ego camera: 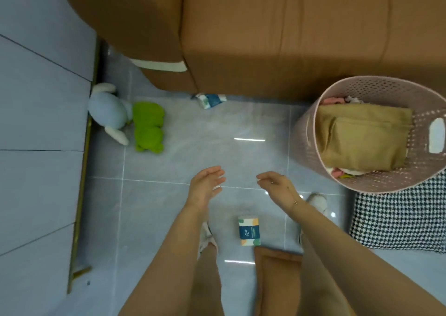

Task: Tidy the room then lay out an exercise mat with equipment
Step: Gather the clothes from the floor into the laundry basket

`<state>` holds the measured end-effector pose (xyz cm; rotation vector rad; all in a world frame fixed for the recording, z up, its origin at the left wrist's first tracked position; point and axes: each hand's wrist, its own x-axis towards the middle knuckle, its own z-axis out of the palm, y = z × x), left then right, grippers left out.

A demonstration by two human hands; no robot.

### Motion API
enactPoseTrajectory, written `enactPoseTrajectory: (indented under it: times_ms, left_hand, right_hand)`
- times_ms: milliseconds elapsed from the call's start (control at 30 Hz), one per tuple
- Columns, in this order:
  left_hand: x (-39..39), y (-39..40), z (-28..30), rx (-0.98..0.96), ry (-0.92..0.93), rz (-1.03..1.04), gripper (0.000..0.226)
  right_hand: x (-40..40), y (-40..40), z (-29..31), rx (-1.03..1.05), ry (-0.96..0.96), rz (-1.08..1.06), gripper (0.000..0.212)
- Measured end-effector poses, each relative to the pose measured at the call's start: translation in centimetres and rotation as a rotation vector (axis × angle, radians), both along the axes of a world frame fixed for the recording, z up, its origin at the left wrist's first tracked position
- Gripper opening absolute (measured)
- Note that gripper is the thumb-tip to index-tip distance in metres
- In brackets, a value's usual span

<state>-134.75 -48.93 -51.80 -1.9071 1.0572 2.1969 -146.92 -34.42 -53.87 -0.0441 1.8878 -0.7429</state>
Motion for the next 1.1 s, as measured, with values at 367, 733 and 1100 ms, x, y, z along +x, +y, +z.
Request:
enactPoseTrajectory:
  times_ms: [367,733,1100]
  left_hand:
    - [17.1,-18.9,2.0,-0.120,-0.093,0.130,0.017]
    - [15.3,-26.0,-2.2,0.067,-0.054,0.184,0.022]
    - [8.5,-36.9,-13.8,-0.041,-0.199,0.464,0.031]
  right_hand:
    - [11.8,-20.6,3.4,-0.084,-0.129,0.024,0.023]
    - [10.3,-31.5,-1.9,-0.043,-0.099,0.182,0.018]
    - [7.3,-40.1,-13.7,0.179,-0.106,0.269,0.015]
